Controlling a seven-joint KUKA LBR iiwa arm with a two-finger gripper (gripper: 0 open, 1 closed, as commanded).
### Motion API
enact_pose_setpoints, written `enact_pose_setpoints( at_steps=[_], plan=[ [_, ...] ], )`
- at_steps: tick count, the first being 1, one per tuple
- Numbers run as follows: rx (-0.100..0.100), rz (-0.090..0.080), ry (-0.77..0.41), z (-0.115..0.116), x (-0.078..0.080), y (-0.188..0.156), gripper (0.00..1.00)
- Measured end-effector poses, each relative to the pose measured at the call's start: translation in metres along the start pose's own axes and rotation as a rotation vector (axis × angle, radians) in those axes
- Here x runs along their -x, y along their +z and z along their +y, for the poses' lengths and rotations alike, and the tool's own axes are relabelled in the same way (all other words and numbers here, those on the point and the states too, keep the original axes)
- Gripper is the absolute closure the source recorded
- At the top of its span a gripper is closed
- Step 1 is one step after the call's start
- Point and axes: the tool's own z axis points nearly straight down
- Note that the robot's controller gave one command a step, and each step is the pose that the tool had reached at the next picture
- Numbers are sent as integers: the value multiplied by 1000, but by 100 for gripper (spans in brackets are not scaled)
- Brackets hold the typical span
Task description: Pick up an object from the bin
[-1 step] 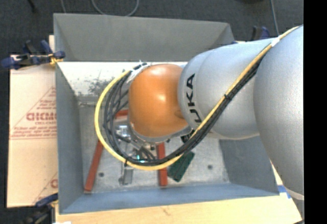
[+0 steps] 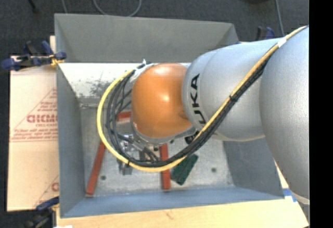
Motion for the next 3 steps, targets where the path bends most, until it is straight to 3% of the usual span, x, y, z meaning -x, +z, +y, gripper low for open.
enact_pose_setpoints(
  at_steps=[1,2,3],
  plan=[
    [-1,-5,-207,17,12,-86,100],
    [-1,3,66,41,54,-12,100],
    [-4,3,293,9,87,30,100]
  ],
)
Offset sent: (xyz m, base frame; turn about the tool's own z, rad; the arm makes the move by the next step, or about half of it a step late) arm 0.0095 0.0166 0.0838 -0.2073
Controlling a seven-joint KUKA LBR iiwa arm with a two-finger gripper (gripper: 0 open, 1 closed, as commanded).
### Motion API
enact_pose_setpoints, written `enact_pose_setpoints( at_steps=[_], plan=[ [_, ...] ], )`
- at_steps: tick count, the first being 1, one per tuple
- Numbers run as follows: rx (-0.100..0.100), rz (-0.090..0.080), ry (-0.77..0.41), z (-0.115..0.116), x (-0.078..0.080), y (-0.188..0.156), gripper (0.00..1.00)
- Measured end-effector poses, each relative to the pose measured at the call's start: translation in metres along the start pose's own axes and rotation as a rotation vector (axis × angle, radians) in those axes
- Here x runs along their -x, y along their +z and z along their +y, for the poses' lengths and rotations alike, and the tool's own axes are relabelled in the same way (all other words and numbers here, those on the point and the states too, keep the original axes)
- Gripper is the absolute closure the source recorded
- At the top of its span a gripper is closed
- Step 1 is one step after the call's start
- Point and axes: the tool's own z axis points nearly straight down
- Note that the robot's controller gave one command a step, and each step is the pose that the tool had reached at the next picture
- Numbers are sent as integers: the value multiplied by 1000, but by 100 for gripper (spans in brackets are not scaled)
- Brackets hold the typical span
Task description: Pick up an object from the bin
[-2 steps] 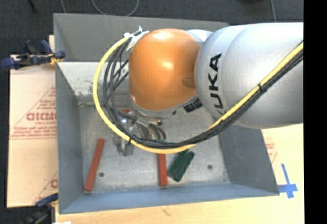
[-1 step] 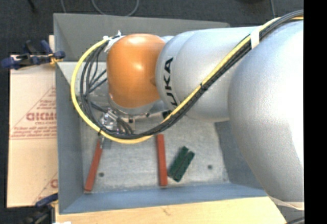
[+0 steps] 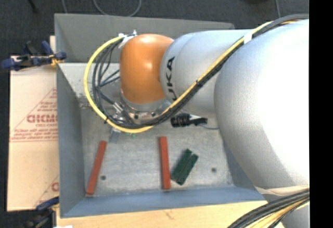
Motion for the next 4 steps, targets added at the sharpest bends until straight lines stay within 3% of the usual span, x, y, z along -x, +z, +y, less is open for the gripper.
enact_pose_setpoints(
  at_steps=[1,2,3,4],
  plan=[
    [1,0,320,-25,-27,-4,100],
    [5,-4,469,-13,-6,-15,100],
    [4,-4,468,-13,-6,-15,0],
    [-2,-2,259,-57,41,43,0]
  ],
)
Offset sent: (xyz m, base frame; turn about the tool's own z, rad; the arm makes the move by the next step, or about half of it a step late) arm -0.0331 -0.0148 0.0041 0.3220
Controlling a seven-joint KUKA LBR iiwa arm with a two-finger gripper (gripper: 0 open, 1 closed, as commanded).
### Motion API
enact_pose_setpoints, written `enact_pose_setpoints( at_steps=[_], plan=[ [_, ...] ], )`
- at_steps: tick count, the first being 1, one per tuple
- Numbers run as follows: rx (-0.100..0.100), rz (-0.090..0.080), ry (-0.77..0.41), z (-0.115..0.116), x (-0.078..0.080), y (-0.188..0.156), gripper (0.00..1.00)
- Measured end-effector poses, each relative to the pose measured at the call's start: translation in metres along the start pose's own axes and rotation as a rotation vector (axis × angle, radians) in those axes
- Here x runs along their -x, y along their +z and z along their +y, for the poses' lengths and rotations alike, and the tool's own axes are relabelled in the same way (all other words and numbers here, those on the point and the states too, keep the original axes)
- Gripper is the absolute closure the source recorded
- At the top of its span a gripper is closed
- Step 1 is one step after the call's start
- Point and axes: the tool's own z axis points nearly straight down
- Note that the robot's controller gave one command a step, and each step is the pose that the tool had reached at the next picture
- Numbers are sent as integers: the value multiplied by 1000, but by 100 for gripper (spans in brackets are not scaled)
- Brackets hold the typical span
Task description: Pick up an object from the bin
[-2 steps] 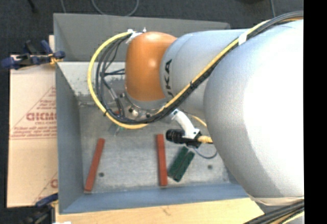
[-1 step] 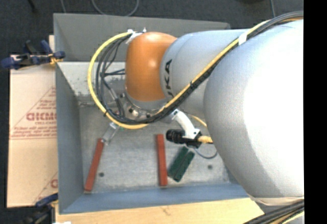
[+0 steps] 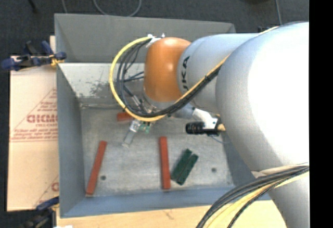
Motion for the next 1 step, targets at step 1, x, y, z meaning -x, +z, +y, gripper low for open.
enact_pose_setpoints(
  at_steps=[1],
  plan=[
    [6,-4,202,-35,73,-11,0]
  ],
)
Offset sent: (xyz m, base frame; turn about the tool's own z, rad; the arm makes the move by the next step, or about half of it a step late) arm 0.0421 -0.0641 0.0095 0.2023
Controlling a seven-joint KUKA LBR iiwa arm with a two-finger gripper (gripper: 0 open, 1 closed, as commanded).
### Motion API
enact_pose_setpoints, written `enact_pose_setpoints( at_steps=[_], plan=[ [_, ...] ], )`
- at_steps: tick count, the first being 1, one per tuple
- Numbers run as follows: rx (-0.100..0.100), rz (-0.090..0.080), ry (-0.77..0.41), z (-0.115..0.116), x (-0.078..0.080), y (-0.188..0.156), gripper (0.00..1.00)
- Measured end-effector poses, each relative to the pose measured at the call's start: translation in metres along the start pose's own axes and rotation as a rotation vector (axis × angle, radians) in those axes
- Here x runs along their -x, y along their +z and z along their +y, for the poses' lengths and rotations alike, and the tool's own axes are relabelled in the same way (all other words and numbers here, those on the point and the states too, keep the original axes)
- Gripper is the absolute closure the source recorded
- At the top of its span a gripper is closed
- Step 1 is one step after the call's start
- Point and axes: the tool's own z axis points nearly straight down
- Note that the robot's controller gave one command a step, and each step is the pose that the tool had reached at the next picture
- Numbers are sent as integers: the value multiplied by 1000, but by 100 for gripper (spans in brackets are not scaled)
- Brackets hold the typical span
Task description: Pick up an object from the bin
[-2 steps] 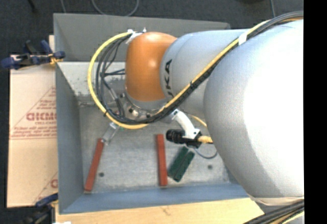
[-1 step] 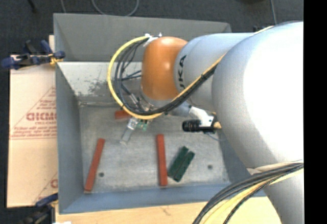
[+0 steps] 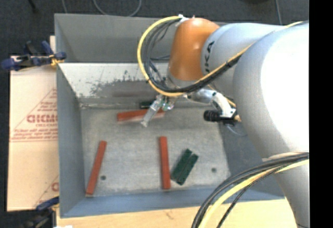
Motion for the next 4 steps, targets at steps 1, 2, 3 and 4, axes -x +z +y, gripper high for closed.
enact_pose_setpoints(
  at_steps=[1,2,3,4],
  plan=[
    [5,-2,-433,31,-6,-59,0],
    [3,1,-635,21,-62,42,0],
    [-6,21,-626,42,-19,41,0],
    [7,1,-623,44,-16,39,100]
  ],
)
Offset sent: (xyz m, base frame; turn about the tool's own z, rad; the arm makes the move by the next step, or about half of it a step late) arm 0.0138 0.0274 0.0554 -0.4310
